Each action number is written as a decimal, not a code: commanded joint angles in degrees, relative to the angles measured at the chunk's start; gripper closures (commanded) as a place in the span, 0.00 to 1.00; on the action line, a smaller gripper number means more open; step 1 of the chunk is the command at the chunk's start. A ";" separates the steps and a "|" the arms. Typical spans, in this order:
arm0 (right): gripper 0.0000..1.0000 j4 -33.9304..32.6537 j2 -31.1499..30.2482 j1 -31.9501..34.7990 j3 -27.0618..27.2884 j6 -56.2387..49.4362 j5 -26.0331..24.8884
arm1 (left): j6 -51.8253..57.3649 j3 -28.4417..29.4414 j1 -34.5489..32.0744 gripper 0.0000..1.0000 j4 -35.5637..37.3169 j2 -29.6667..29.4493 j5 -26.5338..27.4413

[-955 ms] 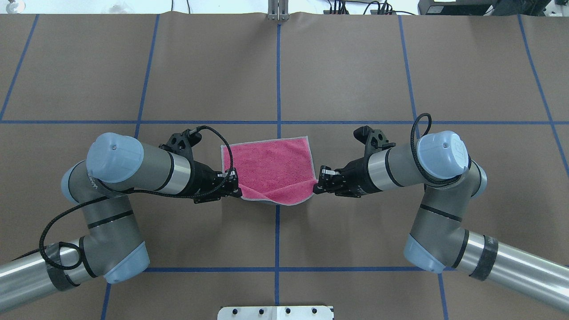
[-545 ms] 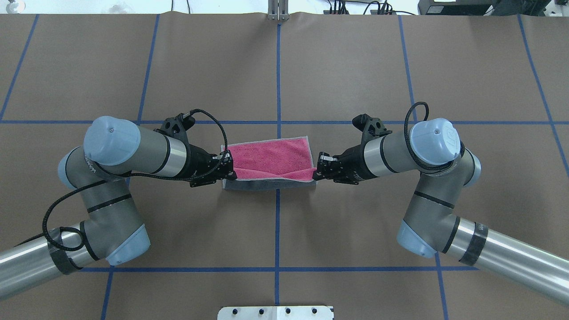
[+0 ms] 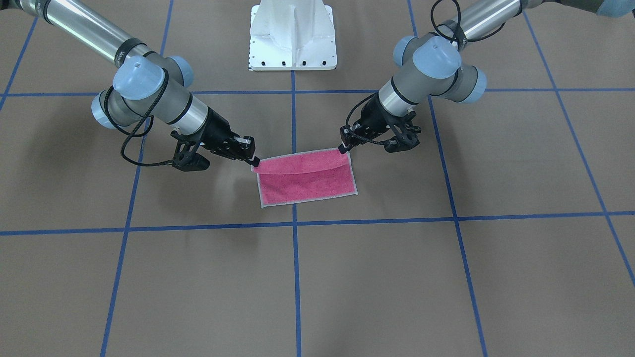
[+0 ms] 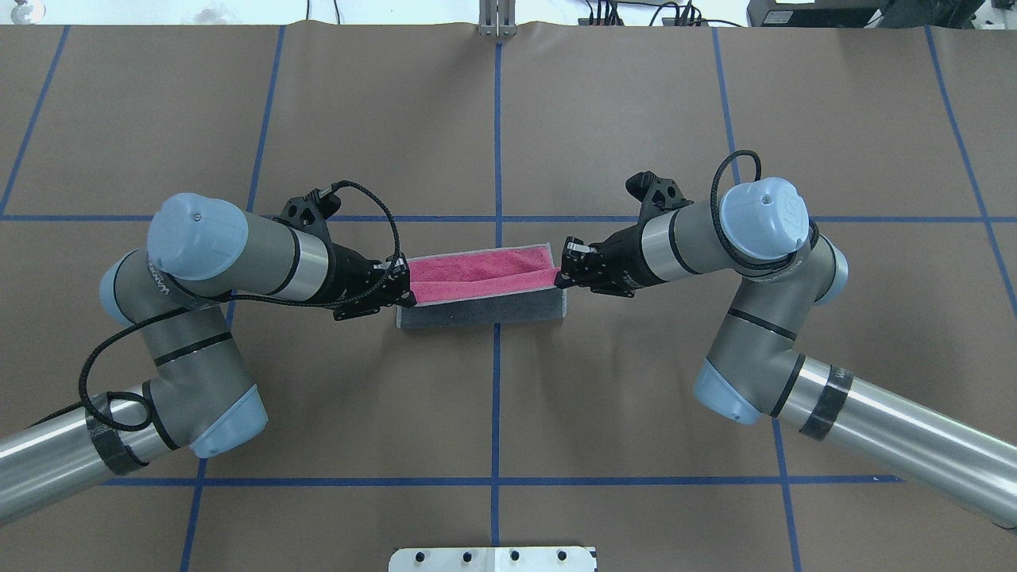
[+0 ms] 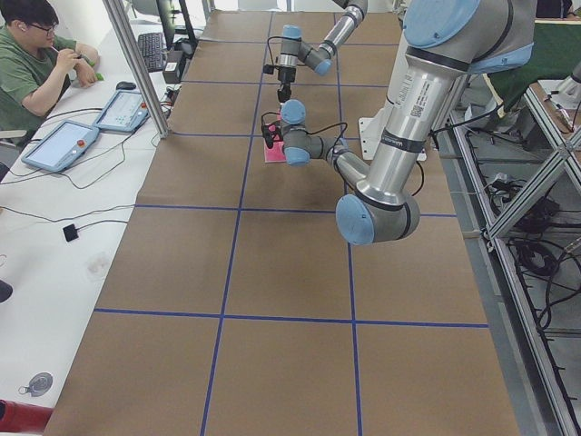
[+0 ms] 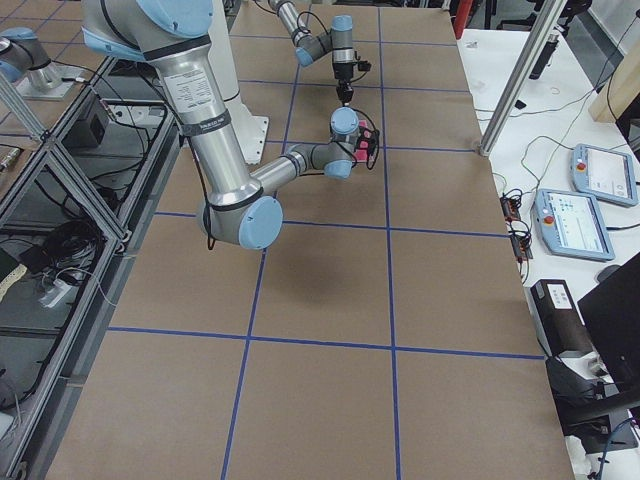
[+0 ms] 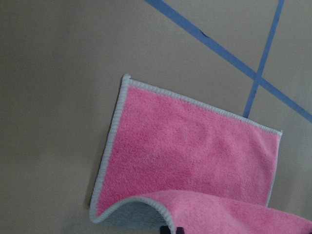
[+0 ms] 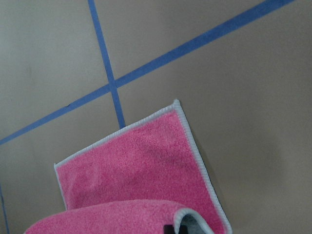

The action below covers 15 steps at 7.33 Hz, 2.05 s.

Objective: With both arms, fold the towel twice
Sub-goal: 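Lift both towel edges and bring the grippers toward each other, then hold the towel up with both grippers and lay it down folded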

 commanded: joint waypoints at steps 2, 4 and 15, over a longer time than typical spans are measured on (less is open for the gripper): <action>1.00 0.00 3.99 0.40 -4.47 -0.18 -0.70 | -0.13 0.04 -0.18 1.00 0.00 0.52 -0.03; 1.00 0.00 4.09 0.48 -5.18 -0.18 -1.14 | -0.13 1.00 -0.18 1.00 0.00 0.52 0.05; 1.00 0.09 4.53 0.84 -6.59 -0.27 -1.85 | -0.40 4.70 -1.50 1.00 0.00 -1.59 0.40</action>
